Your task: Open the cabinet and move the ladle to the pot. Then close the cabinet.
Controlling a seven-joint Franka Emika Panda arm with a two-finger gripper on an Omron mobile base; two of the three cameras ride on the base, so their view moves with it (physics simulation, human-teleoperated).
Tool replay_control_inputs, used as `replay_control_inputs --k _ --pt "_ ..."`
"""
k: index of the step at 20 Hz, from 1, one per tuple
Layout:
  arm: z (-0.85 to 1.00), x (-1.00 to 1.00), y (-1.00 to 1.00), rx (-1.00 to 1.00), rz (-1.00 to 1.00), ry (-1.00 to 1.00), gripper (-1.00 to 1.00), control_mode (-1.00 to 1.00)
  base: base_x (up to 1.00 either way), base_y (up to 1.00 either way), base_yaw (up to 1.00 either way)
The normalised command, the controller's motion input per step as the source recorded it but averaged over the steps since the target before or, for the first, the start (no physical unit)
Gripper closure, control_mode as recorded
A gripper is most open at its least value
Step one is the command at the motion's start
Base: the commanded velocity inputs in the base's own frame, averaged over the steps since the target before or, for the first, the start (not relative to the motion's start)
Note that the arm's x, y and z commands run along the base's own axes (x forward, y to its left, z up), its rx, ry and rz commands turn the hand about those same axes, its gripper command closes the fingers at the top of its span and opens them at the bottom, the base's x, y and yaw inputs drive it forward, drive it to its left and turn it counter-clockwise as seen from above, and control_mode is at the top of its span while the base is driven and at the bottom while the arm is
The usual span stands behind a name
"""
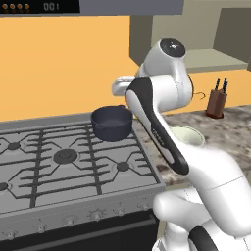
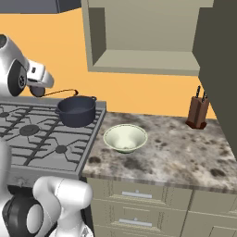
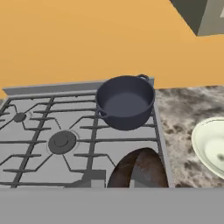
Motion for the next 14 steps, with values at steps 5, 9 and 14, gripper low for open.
replay_control_inputs --k 5,9,14 --pt "-0.72 0.71 0.24 0.0 -0.09 0.12 1.0 -1.0 0.0 0.0 0.0" --pt "-0.48 0.77 0.12 0.0 -0.08 0.04 1.0 -1.0 0.0 0.0 0.0" --pt "-0.33 0.77 0.05 0.0 -0.08 0.02 1.0 -1.0 0.0 0.0 0.0"
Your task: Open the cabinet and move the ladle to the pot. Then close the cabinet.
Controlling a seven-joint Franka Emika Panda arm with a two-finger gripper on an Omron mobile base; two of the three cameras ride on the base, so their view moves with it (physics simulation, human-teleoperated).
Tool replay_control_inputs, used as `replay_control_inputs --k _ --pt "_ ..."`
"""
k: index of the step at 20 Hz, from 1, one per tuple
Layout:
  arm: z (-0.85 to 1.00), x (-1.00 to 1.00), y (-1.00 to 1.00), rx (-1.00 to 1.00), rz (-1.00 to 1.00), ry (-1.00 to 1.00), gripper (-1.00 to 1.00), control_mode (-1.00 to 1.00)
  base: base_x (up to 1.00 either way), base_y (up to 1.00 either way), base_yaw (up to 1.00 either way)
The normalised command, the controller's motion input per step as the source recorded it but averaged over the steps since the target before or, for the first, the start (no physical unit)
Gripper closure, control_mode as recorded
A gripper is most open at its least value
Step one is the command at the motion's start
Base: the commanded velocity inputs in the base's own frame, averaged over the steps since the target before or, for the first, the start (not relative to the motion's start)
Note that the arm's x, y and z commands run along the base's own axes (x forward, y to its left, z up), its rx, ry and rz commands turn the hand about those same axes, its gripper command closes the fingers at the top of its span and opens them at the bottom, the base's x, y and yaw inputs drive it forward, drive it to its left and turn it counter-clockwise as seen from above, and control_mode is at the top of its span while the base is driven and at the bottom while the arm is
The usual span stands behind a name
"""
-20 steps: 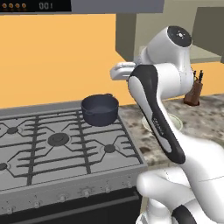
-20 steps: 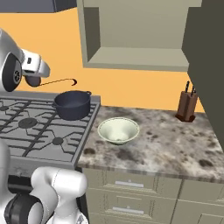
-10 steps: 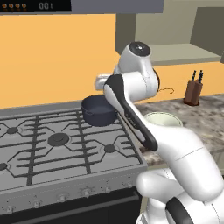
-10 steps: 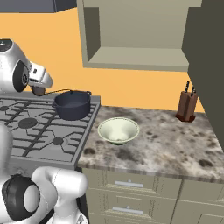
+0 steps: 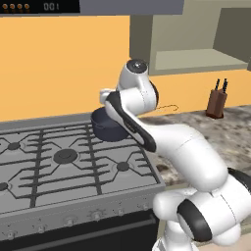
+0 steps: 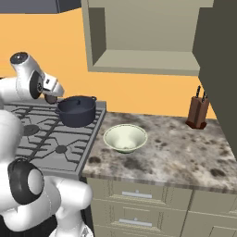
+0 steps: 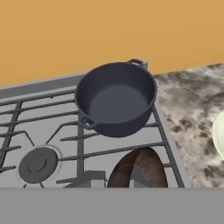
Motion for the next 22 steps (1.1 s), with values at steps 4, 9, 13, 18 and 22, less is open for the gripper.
replay_control_inputs --k 4,9,13,18,22 --pt "-0.22 0.63 0.0 0.0 -0.03 0.0 1.0 -1.0 0.0 0.0 0.0" --pt "-0.29 0.68 0.0 0.0 0.0 0.04 1.0 -1.0 0.0 0.0 0.0" --pt "-0.37 0.58 0.0 0.0 0.0 0.06 1.0 -1.0 0.0 0.0 0.0" --pt "-0.34 0.53 0.0 0.0 0.0 0.03 1.0 -1.0 0.0 0.0 0.0" --pt "-0.32 0.45 0.0 0.0 0.0 0.04 1.0 -1.0 0.0 0.0 0.0"
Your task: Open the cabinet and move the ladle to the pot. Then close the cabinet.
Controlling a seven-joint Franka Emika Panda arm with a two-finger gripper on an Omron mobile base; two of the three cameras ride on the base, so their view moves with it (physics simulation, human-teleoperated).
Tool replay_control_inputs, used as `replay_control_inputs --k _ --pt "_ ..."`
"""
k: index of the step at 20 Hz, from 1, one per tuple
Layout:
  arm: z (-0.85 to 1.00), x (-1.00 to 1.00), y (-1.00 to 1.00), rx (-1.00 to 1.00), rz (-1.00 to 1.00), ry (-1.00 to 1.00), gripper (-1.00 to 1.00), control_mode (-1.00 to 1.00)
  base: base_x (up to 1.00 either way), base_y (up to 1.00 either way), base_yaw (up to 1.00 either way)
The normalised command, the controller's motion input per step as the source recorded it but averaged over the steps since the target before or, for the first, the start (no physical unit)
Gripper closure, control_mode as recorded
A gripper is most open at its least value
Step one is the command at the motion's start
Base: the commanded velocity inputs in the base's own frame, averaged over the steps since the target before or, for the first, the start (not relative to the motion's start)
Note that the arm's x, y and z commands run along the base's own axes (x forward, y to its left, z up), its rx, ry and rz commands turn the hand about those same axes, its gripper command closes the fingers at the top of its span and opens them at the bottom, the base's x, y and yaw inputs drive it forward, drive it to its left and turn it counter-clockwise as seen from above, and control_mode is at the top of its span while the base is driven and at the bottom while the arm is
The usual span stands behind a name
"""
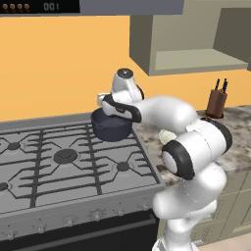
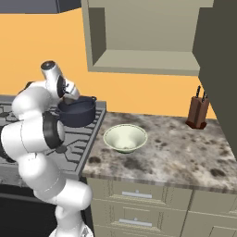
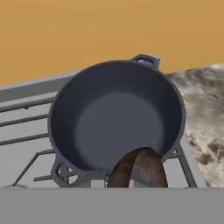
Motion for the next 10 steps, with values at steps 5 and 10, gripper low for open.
replay_control_inputs --k 5,10 --pt "-0.34 0.46 0.0 0.0 0.0 0.05 1.0 -1.0 0.0 0.0 0.0" --pt "-0.34 0.59 0.0 0.0 0.0 0.05 1.0 -1.0 0.0 0.0 0.0"
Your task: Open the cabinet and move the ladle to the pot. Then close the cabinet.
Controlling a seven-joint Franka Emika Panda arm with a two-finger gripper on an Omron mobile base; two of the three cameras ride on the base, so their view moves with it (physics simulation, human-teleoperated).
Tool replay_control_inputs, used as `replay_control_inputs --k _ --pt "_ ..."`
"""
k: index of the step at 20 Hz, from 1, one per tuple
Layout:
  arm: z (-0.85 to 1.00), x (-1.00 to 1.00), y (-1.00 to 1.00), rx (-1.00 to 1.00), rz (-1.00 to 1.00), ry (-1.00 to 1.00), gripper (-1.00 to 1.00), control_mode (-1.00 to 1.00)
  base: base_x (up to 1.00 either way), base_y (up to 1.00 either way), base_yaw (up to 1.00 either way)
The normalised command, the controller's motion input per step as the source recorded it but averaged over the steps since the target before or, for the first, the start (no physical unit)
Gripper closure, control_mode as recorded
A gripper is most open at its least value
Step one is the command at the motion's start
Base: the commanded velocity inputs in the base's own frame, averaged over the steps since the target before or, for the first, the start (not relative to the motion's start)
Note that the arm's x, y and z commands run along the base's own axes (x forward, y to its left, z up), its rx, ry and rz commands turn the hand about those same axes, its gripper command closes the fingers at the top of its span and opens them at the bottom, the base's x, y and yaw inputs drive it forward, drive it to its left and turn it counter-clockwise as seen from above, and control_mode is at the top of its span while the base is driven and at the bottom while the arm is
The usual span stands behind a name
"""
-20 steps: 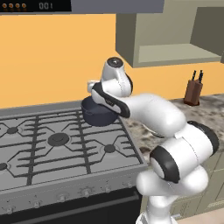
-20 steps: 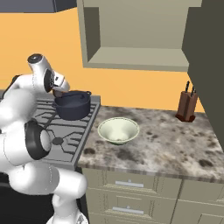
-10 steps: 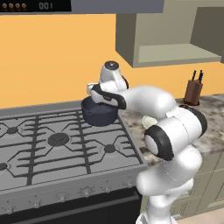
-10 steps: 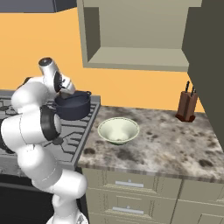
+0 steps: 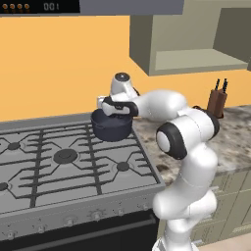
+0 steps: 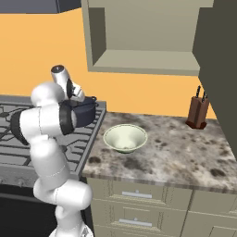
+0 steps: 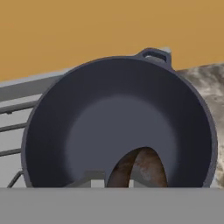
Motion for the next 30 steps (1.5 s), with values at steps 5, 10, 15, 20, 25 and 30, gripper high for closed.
replay_control_inputs --k 5,10,15,20,25,30 --pt "-0.29 0.45 0.0 0.0 0.0 0.03 1.0 -1.0 0.0 0.0 0.0" --pt "-0.28 0.4 0.02 0.0 0.0 0.03 1.0 -1.0 0.0 0.0 0.0" --pt "-0.24 0.38 0.04 -0.01 0.0 0.03 1.0 -1.0 0.0 0.0 0.0" --pt "-0.21 0.34 0.07 -0.01 0.0 0.01 1.0 -1.0 0.0 0.0 0.0" --pt "-0.16 0.29 0.05 -0.01 0.01 0.01 1.0 -1.0 0.0 0.0 0.0" --pt "-0.17 0.23 0.02 -0.01 0.02 0.0 1.0 -1.0 0.0 0.0 0.0"
